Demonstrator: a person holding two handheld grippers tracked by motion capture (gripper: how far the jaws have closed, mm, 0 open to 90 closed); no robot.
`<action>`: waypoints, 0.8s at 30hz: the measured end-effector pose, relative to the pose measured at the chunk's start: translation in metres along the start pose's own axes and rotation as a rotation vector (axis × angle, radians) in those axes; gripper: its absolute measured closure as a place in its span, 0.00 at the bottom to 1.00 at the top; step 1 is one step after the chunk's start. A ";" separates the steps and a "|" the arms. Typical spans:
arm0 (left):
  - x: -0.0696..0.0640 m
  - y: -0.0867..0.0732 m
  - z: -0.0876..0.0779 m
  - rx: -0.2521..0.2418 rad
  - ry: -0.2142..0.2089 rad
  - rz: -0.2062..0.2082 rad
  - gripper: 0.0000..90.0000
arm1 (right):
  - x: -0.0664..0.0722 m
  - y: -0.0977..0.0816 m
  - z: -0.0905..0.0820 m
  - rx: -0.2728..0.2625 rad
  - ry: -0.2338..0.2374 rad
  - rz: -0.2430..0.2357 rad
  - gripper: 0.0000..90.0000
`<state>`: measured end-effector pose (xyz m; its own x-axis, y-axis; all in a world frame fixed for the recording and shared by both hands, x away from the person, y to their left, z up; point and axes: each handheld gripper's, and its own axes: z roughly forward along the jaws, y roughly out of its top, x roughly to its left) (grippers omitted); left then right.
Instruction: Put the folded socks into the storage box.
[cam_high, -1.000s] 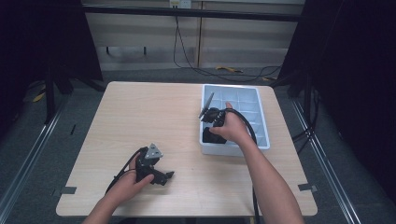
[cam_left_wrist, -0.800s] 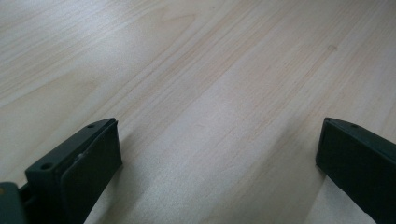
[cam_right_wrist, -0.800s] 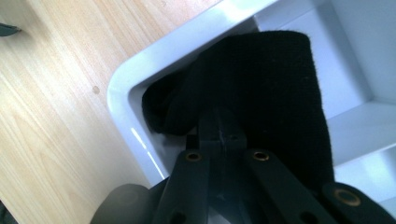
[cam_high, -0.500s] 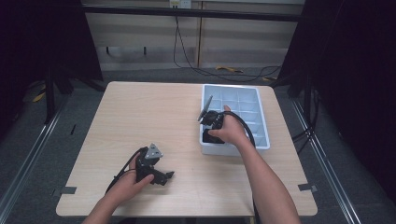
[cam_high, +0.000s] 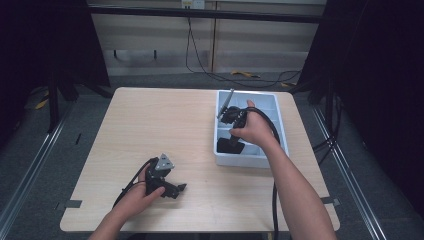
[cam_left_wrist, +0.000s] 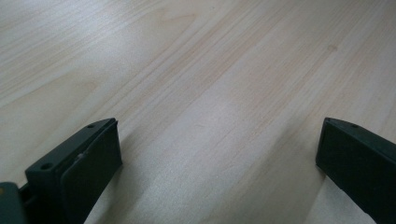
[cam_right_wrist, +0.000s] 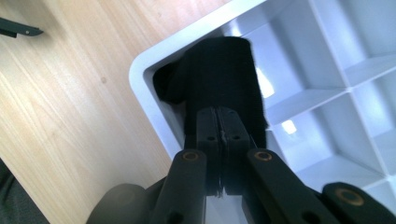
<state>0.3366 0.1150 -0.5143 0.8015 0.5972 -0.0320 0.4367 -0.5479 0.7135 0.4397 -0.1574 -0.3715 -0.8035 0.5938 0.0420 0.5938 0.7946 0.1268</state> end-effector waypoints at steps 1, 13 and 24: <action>0.000 0.000 0.000 0.000 0.000 0.000 0.00 | 0.000 0.000 0.000 0.000 0.000 0.000 0.98; 0.000 0.000 0.000 0.004 -0.003 0.002 0.00 | -0.012 0.000 -0.007 -0.007 -0.021 0.031 0.98; 0.000 0.000 0.000 0.000 -0.001 0.000 0.00 | -0.022 0.001 0.007 -0.004 -0.015 0.053 0.97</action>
<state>0.3366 0.1150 -0.5142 0.8017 0.5969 -0.0327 0.4371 -0.5480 0.7132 0.4582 -0.1691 -0.3791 -0.7700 0.6372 0.0338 0.6356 0.7613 0.1284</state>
